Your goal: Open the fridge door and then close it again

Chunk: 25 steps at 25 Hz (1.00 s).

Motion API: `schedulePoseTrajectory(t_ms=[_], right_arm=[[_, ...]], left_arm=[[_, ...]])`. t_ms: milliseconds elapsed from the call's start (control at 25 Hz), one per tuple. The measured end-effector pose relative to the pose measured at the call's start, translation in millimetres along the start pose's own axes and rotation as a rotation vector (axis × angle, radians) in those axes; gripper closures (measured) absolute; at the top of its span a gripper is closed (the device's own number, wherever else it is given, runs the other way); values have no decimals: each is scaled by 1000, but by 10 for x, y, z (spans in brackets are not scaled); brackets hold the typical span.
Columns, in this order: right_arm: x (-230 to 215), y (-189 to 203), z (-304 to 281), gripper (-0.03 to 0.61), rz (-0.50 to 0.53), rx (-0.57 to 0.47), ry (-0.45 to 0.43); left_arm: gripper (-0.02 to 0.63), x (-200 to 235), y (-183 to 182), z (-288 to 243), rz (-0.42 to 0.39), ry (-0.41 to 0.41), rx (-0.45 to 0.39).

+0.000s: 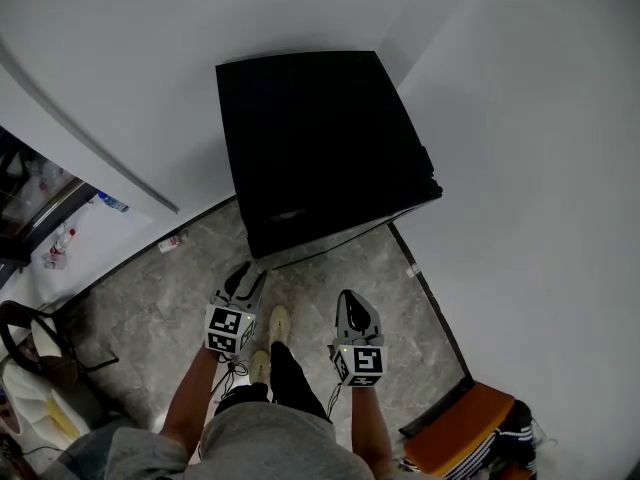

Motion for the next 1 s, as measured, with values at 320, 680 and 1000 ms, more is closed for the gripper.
schedulePoseTrajectory(t_ms=[320,680,1000], right_arm=[[-81,37,-31,554,-8,13,11],[-100,40,24,554,-15,5,27],[-96,61,218,554,-18,-7,59]], left_arm=[[471,10,-2,-96,-19,6,3],[521,-2,-80,-151,-29,-13,-20],[531,-18,-53,-138,-45,-16,-33]])
Point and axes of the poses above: the fingertips, and each gripper's own axes: z backward along the fingers, x to its left, y out of its underside, the point moved 4 cm from there along z, backward along the fingers, and after that the axes turned 1 degree about x, right-handed, at the moved point
